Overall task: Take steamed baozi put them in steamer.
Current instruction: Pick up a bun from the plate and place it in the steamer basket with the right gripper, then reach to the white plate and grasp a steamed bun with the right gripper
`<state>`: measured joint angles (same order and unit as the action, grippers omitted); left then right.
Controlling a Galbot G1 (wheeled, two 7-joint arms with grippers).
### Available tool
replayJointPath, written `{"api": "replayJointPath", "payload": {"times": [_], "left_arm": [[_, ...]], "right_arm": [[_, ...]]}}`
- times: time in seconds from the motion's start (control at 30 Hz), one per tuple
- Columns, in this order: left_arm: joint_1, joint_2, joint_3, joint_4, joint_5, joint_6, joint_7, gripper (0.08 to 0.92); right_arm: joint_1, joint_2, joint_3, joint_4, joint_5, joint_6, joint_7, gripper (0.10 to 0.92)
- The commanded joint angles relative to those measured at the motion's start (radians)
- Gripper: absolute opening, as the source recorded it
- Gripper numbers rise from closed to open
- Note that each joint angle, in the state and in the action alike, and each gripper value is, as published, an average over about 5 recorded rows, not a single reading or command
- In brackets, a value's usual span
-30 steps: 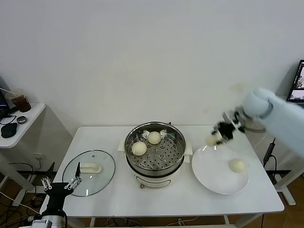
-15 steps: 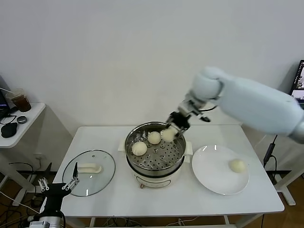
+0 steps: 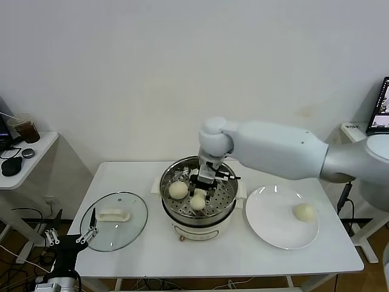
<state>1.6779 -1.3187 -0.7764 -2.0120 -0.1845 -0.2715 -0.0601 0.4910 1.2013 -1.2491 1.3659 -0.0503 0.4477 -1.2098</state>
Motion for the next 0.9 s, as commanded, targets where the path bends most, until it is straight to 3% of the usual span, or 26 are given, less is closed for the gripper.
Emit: {"api": "replayJointPath", "payload": {"times": [0.03, 0.3, 0.63, 0.73, 0.9], "left_arm": [[-0.001, 0.000, -0.001, 0.003, 0.000, -0.001, -0.001, 0.823], [0.000, 0.000, -0.001, 0.005, 0.000, -0.001, -0.001, 0.823], [-0.005, 0.002, 0.000, 0.005, 0.001, 0.002, 0.000, 0.823], [-0.007, 0.005, 0.000, 0.005, 0.001, 0.003, 0.000, 0.823], [-0.008, 0.015, -0.001, 0.001, 0.003, 0.004, 0.000, 0.823]], "right_arm": [[-0.025, 0.054, -0.043, -0.011, -0.083, 0.097, 0.016, 0.479], [-0.054, 0.039, -0.039, -0.028, -0.083, 0.106, 0.028, 0.520], [0.027, -0.022, 0.038, -0.039, -0.044, 0.067, 0.018, 0.780], [0.075, -0.084, 0.070, -0.042, -0.022, -0.034, 0.013, 0.815], [0.130, -0.246, 0.092, -0.022, 0.102, -0.362, 0.024, 0.822]]}}
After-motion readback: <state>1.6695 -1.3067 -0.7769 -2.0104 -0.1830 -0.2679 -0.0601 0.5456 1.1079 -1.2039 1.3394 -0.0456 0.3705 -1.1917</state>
